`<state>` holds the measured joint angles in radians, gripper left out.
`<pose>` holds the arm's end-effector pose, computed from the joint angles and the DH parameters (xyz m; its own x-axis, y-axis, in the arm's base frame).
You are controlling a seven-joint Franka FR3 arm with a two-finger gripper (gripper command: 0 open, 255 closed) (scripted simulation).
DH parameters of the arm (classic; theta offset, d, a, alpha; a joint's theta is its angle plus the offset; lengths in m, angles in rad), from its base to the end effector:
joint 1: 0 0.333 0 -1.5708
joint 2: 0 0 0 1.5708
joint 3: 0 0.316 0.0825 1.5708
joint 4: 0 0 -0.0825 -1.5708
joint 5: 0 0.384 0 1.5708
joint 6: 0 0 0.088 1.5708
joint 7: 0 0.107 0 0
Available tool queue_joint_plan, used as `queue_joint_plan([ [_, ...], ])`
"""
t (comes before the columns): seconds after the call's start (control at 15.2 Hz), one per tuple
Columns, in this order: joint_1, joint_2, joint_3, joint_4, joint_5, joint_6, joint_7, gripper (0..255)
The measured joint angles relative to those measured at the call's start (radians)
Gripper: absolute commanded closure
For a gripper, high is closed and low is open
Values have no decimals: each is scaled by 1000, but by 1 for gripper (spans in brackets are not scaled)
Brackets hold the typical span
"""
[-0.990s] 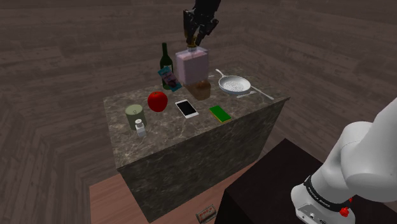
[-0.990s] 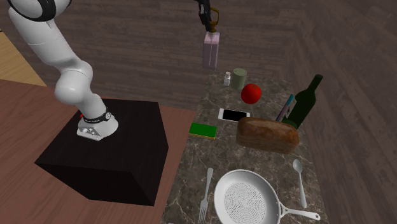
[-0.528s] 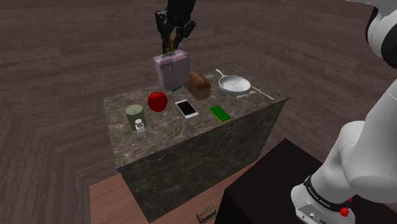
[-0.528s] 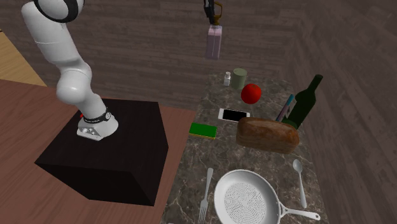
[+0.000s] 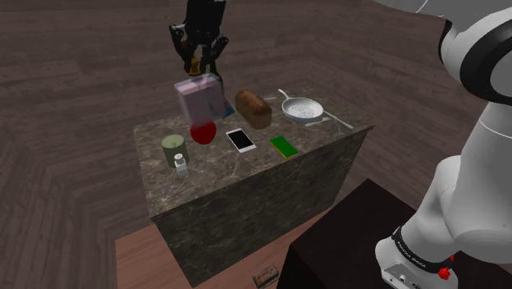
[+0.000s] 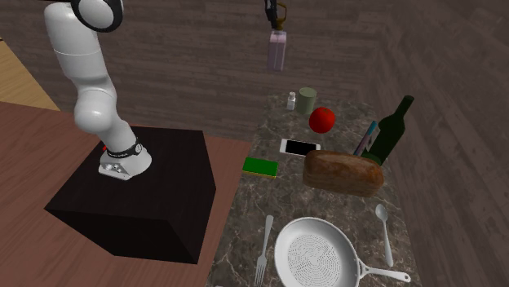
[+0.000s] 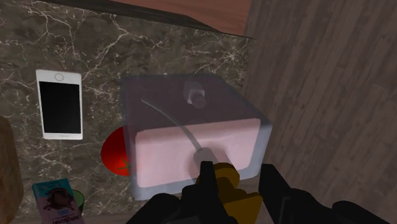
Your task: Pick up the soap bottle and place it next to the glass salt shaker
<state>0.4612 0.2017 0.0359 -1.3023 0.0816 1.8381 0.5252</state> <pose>0.5607 0.3084 0.6622 0.9688 -0.0667 0.2386 -0.0076 -0.9706 -0.2405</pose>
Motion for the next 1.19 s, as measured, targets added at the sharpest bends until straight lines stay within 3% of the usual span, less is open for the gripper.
queue_joint_plan([
  [1.19, 1, -53, 2, -314, 10, 261, -20, 255],
])
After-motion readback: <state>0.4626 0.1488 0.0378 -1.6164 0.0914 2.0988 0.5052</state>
